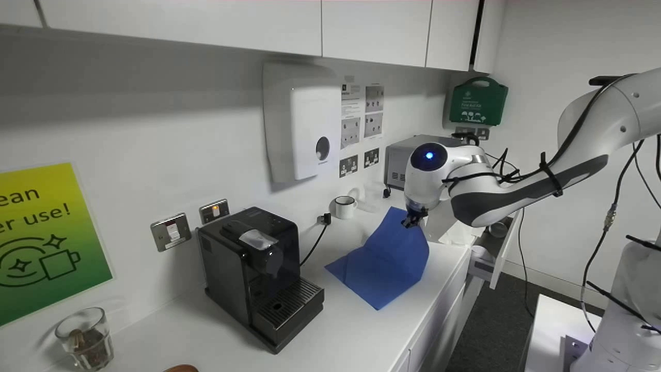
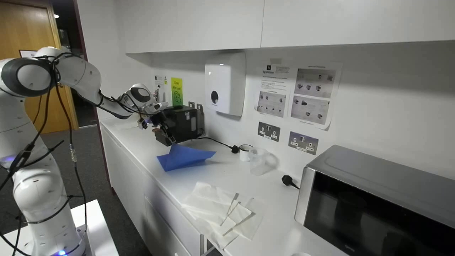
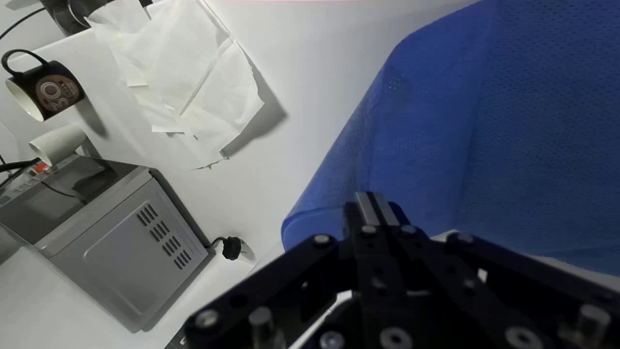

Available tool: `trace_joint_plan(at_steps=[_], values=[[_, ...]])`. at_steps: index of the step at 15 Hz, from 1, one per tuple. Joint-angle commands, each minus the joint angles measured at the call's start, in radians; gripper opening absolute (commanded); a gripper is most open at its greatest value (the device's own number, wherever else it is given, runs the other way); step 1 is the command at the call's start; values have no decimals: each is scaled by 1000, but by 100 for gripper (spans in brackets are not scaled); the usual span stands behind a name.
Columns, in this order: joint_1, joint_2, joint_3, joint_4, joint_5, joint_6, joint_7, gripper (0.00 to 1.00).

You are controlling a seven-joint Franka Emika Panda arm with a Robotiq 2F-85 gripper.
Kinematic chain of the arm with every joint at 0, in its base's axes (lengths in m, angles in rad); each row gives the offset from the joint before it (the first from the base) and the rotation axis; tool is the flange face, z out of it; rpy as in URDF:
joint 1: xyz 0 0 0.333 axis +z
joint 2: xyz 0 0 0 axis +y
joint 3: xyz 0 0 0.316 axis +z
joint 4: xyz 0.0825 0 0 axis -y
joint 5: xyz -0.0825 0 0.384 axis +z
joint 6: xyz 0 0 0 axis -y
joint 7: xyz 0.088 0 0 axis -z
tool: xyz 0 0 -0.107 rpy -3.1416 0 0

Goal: Fold the blue towel in half

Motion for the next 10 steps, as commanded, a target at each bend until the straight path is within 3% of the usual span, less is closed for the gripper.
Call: trace_joint_plan(at_steps=[1,10], values=[[52,63,-11,79,-51,-93,41,0],[125,171,-27,170,-60,-150,41,0]])
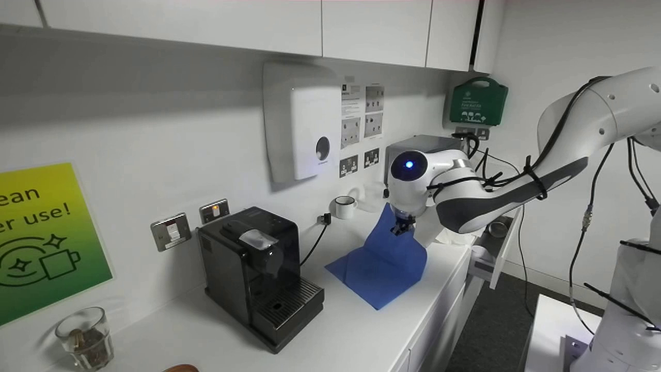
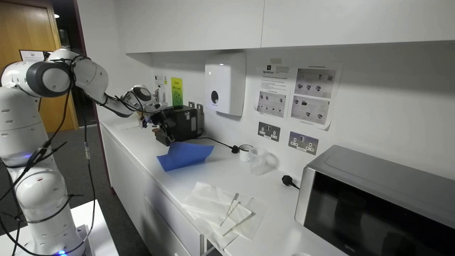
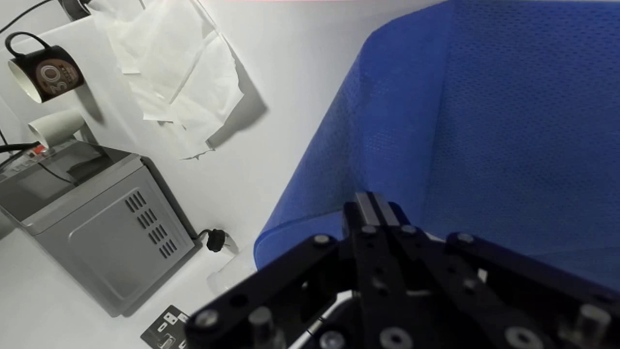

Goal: Fold the blue towel in half

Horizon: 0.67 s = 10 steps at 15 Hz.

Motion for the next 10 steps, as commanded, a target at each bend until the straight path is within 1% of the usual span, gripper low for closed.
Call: trace_joint_plan(at_steps=[1,6,10], values=[[43,65,-24,64,-28,-50,21,0],[74,132,-41,103,-27,-60,24,0],[110,193,-45,155,-25,-104,31,0]])
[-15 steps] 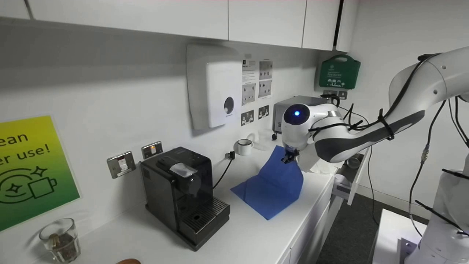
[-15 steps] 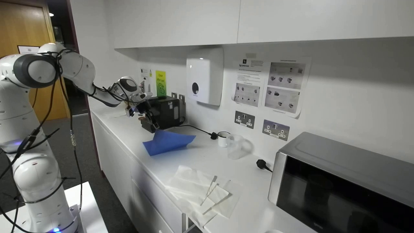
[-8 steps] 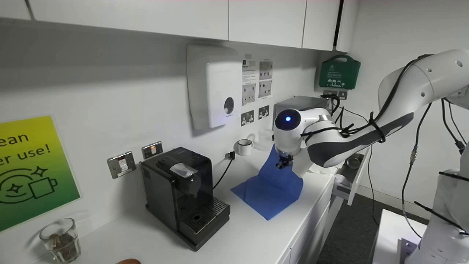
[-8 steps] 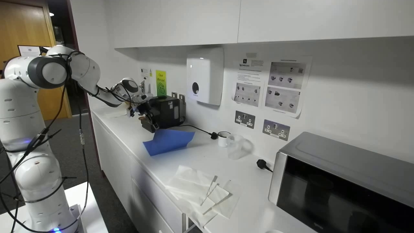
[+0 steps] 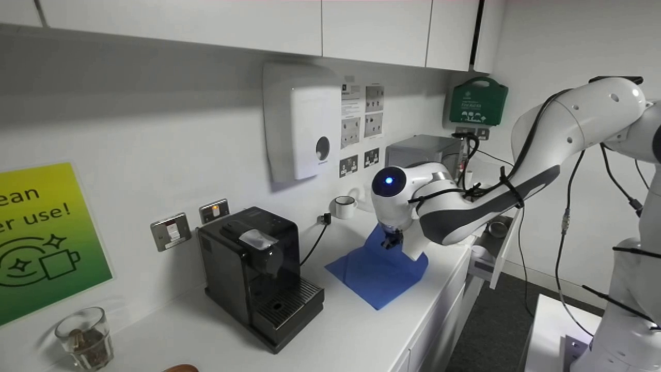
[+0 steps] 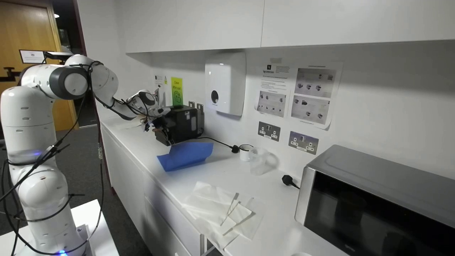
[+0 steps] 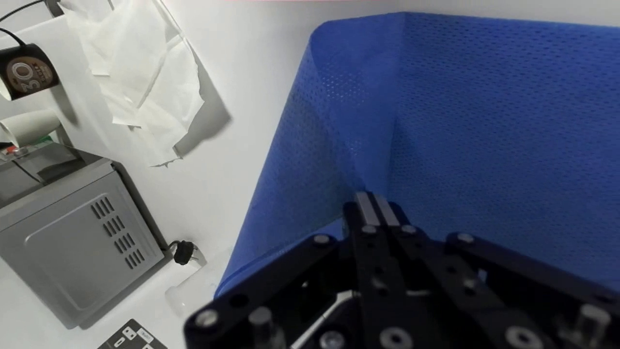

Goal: Fold the blue towel in half

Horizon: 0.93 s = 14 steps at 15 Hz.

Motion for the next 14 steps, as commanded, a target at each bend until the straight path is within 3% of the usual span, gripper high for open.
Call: trace_joint_plan(at_steps=[1,6,14], values=[[58,72,-20,86,-23,-84,28,0],[97,108,-27,129,5,-112,-8,0],[97,94,-42,153,53,-90,-25,0]])
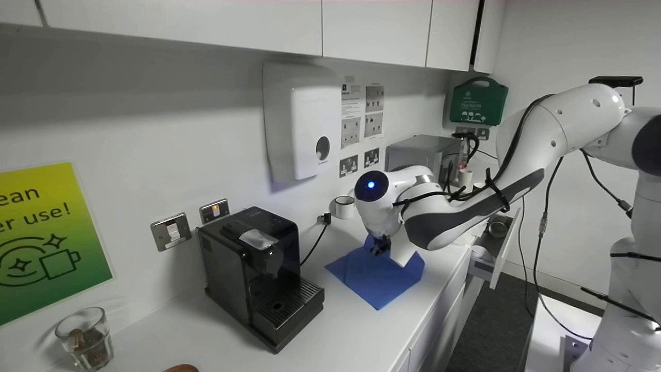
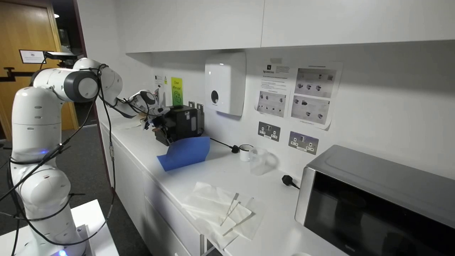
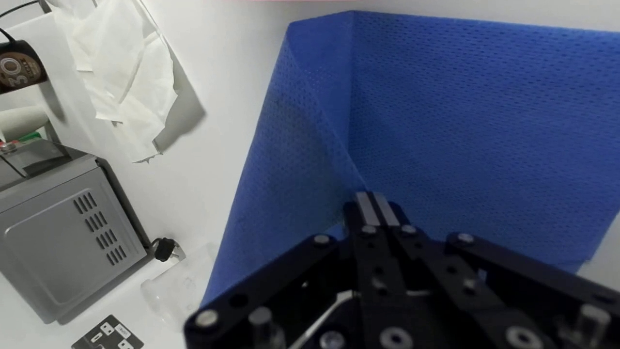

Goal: Fold the blue towel in half

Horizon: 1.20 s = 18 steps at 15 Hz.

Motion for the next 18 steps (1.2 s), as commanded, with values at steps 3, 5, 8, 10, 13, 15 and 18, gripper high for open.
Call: trace_joint_plan(at_steps=[3,5,8,10,13,15,18], values=[[17,-4,-18,32,53,-23,-41,0],[22,0,-23,15,39,-1,-12,1],[22,0,-23,18,48,-1,-18,1],[22,0,-23,18,48,-1,-18,1],[22,0,-23,18,49,-1,-18,1],[22,0,-23,18,49,-1,-18,1],[22,0,-23,18,49,-1,-18,1]])
